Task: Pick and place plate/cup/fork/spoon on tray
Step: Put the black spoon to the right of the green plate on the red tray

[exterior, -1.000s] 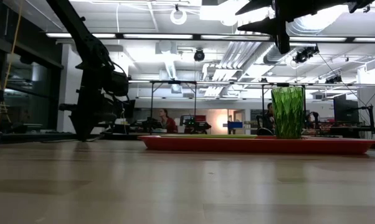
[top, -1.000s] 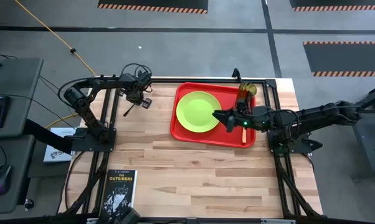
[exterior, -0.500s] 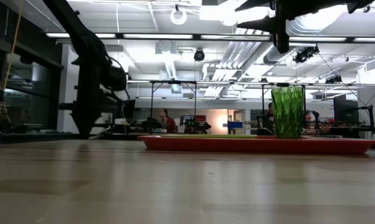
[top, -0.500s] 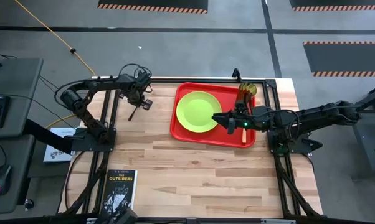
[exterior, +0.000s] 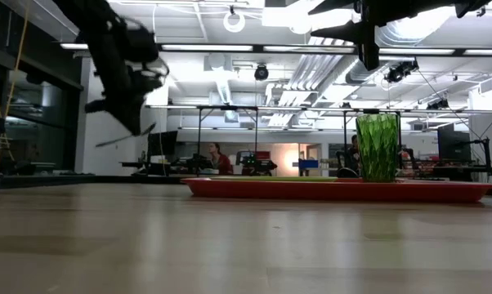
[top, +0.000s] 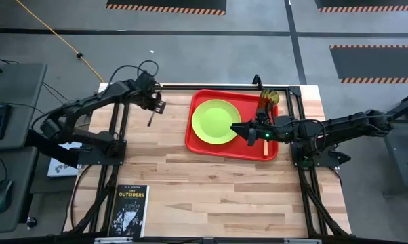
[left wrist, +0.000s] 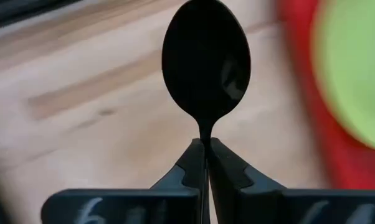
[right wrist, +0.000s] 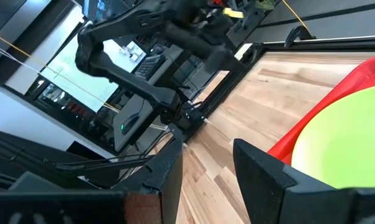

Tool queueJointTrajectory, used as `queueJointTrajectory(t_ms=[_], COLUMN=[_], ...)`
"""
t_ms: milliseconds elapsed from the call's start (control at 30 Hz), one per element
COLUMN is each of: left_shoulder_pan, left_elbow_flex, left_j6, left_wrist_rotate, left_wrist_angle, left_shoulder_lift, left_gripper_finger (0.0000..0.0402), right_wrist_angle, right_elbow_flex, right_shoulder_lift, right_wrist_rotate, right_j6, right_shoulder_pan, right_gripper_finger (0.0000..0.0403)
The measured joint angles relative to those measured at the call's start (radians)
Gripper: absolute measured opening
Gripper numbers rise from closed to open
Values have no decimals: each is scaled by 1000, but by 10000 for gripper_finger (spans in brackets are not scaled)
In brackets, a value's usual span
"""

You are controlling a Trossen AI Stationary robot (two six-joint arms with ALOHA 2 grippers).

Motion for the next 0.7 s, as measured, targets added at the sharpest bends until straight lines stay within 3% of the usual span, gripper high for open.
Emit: queueJointTrajectory(t_ms=[167, 333, 500, 600, 700], left_shoulder_pan=[-234, -533, -698, -729, -743], left_elbow_flex=[1, 6, 150, 282, 401], left_j6=[-196, -431, -470, -434, -427], left_wrist_rotate=[37, -30, -135, -130, -111], left_wrist_angle=[76, 396, 480, 494, 569], left_shoulder_lift=[-107, -105, 74, 218, 361], left_gripper_finger=[1, 1, 0, 0, 0], right_wrist_angle=[27, 131, 457, 644, 715], right_elbow_flex=[0, 0, 0, 0, 0], right_shoulder_lift=[0, 0, -10, -29, -62], right_wrist_rotate=[35, 87, 61, 47, 52], right_j6=[0, -9, -119, -208, -275], right_shoulder_pan=[0, -1, -18, -27, -29], right_gripper_finger=[134, 134, 134, 134, 134])
